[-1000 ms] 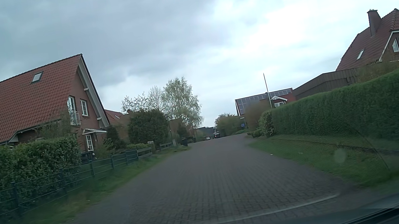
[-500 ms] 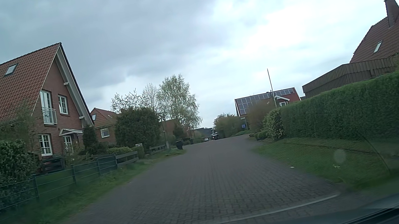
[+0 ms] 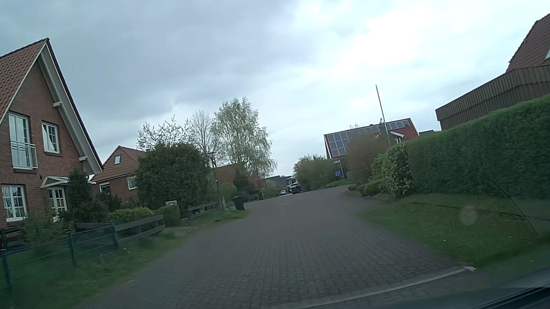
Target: Follow the waypoints while adhering to traffic rules and regulations
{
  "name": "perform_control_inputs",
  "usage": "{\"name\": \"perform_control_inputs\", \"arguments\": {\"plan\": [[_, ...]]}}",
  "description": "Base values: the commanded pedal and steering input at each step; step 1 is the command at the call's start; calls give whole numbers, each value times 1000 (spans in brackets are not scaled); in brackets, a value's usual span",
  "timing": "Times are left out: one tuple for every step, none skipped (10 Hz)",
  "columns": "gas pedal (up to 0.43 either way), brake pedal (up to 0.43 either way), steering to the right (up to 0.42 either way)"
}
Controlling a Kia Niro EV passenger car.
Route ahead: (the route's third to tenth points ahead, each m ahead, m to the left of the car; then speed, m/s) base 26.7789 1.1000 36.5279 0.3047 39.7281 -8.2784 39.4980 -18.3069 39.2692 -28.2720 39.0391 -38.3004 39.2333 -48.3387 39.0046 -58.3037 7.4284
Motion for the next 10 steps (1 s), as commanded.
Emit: {"name": "perform_control_inputs", "arguments": {"plan": [[150,0,-1],[150,0,-2],[150,0,-4],[150,0,-3],[150,0,-4],[150,0,-4],[138,0,-4],[130,0,-4],[118,0,-4],[98,0,-4]]}}
